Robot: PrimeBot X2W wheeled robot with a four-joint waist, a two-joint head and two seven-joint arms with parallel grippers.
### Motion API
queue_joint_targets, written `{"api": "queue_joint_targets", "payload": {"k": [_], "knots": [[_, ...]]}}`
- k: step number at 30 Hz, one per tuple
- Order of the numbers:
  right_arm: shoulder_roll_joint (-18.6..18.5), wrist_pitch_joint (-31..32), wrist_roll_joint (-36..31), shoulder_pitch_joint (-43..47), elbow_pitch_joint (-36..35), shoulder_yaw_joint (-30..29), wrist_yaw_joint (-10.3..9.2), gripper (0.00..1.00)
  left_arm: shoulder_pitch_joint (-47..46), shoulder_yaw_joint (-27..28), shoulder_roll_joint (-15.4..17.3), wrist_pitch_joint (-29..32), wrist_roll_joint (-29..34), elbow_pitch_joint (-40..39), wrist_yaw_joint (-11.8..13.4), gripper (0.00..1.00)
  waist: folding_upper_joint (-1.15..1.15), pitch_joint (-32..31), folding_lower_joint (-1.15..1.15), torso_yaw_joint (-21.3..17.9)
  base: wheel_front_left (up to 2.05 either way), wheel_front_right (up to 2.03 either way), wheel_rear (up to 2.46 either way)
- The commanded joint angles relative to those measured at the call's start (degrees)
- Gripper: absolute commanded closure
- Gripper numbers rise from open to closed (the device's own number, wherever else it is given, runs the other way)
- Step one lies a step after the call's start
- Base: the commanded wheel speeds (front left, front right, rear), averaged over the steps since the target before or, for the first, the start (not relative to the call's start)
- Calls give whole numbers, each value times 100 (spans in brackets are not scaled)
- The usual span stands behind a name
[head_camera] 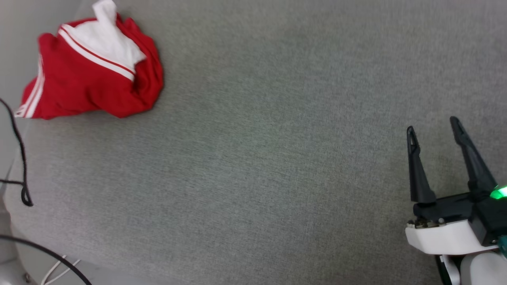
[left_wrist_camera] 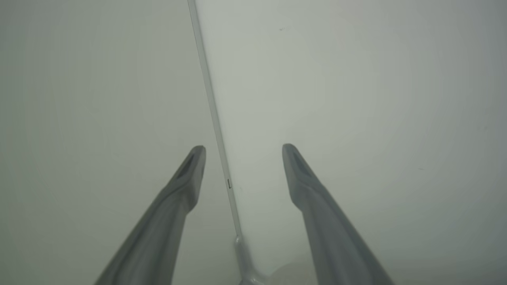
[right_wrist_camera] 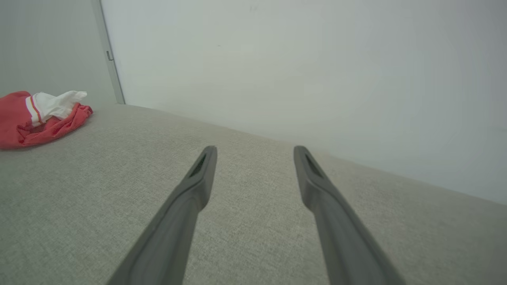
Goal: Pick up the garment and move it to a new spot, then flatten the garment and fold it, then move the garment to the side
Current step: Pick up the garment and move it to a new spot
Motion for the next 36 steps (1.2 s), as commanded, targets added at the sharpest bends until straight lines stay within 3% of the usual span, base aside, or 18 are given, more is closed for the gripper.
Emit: {"api": "queue_joint_targets", "payload": {"k": [1,7,13,19,22,27,35,36], "knots": [[-9,-12,-49,-105,-92,-8,-4,0,-218,-111,113,19,-76,254,-45,0,0,390,-1,-128,0,0,0],[-104,-12,-165,-293,-420,-9,-4,0,-977,-943,747,880,-541,1193,-114,0,0,740,-1,-202,0,0,0],[-169,-12,-201,-417,-700,41,-4,0,-1226,-2188,1478,2656,-1993,1672,-119,0,0,999,-1,-358,0,0,0],[-227,-11,-231,-485,-877,58,-3,0,-1019,-3314,2217,4481,-3578,1442,-118,0,0,1254,-1,-487,0,0,0],[-265,-12,-245,-498,-936,46,-4,0,-961,-3683,2419,5152,-4182,1345,-119,0,0,1393,-1,-531,0,0,0],[-296,-12,-267,-530,-963,26,-4,0,-916,-4133,2605,5679,-4609,1431,-118,0,0,1560,-1,-595,0,0,0],[-316,-12,-224,-561,-905,64,-4,0,-942,-4901,2324,5642,-4678,1711,-121,0,0,1634,-1,-643,0,0,0],[-314,-12,-212,-570,-891,74,-4,0,-968,-4968,2324,5613,-4715,1740,-122,62,0,1622,-1,-643,0,0,0]]}}
